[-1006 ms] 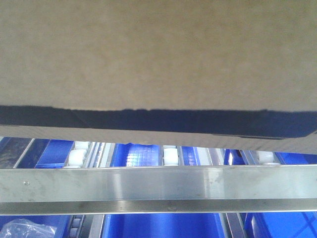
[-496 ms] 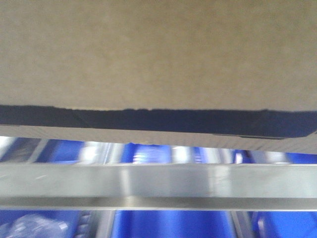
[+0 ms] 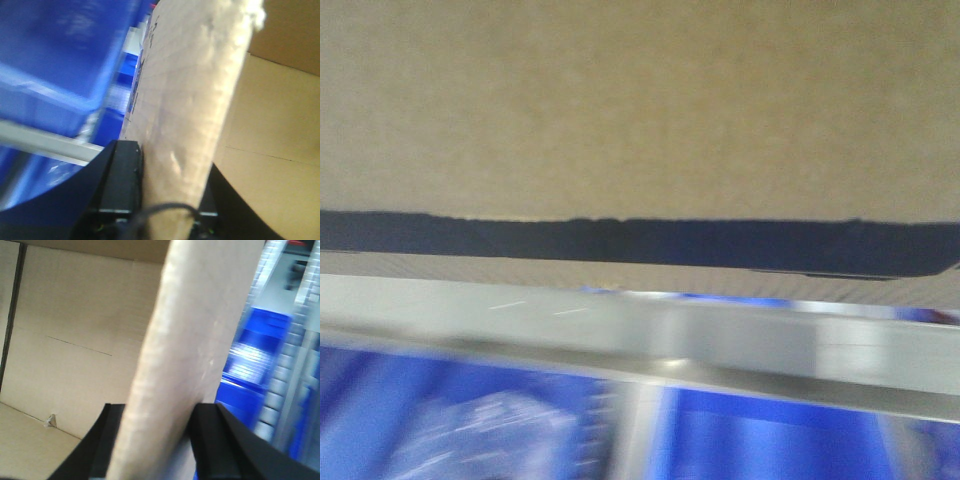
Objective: Grab box from left shelf to table start
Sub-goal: 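Hold the box with both grippers while the base turns away, then carry the box with both grippers while driving to the white table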
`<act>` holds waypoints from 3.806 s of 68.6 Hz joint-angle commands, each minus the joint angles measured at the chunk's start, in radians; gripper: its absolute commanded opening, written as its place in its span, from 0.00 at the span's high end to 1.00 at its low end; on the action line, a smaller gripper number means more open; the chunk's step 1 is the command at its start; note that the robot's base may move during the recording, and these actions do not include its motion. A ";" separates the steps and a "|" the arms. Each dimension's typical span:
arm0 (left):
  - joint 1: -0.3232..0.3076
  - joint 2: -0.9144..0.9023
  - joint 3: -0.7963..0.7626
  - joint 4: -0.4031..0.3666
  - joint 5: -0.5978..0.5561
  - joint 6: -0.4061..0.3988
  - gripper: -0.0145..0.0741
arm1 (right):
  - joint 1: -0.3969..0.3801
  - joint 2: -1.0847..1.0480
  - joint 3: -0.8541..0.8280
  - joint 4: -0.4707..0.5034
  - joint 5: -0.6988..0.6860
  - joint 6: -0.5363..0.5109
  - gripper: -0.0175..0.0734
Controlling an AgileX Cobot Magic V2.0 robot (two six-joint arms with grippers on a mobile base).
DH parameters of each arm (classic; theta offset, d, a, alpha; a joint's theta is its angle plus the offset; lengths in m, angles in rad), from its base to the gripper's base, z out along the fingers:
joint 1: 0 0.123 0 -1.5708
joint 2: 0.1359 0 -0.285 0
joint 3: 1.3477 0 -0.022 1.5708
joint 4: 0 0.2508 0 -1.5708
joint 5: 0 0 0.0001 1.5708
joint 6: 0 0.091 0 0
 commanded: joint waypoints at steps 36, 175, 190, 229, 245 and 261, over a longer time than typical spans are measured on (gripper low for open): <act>-0.025 -0.007 -0.039 -0.128 -0.089 0.136 0.94 | -0.004 0.015 -0.029 -0.050 -0.198 -0.055 0.74; -0.025 -0.007 -0.039 -0.130 -0.089 0.136 0.94 | -0.004 0.015 -0.029 -0.050 -0.198 -0.055 0.74; -0.025 -0.007 -0.039 -0.130 -0.089 0.136 0.94 | -0.004 0.015 -0.029 -0.050 -0.198 -0.055 0.74; -0.025 -0.007 -0.039 -0.130 -0.089 0.136 0.94 | -0.004 0.015 -0.029 -0.050 -0.198 -0.055 0.74; -0.025 -0.007 -0.039 -0.130 -0.089 0.136 0.94 | -0.004 0.015 -0.029 -0.050 -0.198 -0.055 0.74; -0.025 -0.007 -0.039 -0.130 -0.089 0.136 0.94 | -0.004 0.015 -0.028 -0.050 -0.198 -0.055 0.74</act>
